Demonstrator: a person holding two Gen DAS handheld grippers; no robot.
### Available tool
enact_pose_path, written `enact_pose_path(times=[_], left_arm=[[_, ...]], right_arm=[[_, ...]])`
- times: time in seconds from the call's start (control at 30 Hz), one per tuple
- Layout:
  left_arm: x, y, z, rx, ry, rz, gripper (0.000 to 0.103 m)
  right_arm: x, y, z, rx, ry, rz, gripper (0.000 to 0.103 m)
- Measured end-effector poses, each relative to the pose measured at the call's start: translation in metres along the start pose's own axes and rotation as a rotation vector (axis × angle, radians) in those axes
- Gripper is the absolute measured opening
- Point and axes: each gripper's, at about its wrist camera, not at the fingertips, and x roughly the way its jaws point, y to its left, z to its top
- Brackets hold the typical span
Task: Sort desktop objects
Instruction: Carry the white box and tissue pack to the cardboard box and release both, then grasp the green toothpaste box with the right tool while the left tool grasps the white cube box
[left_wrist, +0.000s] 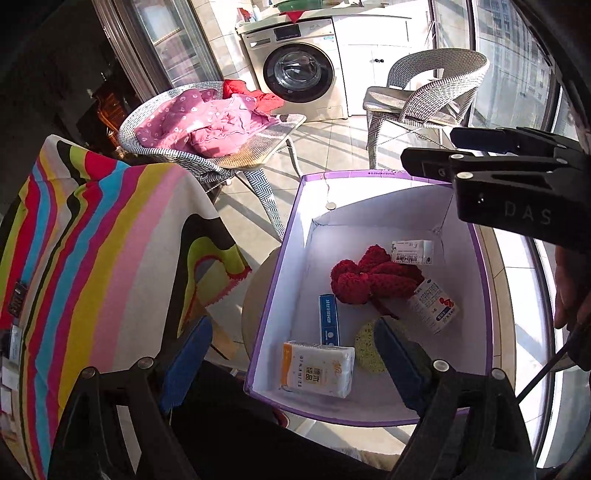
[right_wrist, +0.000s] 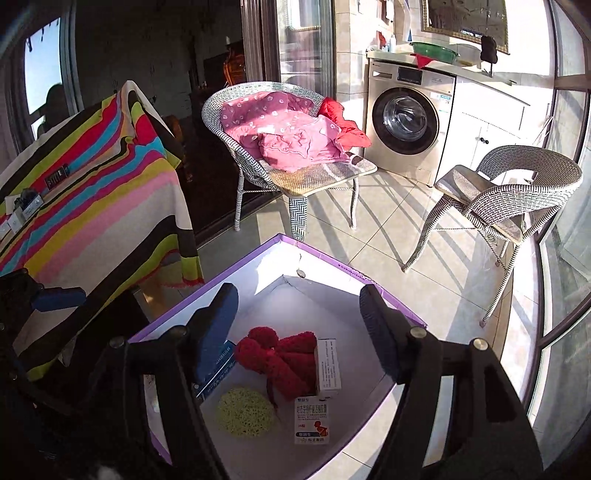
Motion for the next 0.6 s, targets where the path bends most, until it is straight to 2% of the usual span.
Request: enact_pose_path(times=[0.2,0.37,0.5,0.6], left_arm=[[-0.019,0.021,-0.002,-0.049,-0.076,-0.002,0.09],[-0.037,0.047,-0.017,-0.09,-0.112,0.034,0.09],[-0.052,0.09,-0.051,-0.191,-0.096,0.073,0.091],[-0.06,0.134,-0.089,-0.313,-0.029,0.137,0.091]], right_arm=[[-0.01,0.02,0.013,-0.039,-0.023,0.011,0.072],[-0.025,0.049,0.026,-0.093,-0.047,0.055,0.072],[-0.033,0.099,0.037,-0.201,-0.07,0.12,0.075],[-0.034,0.148,0.043,-0.274,-0.074,0.227,0.079]])
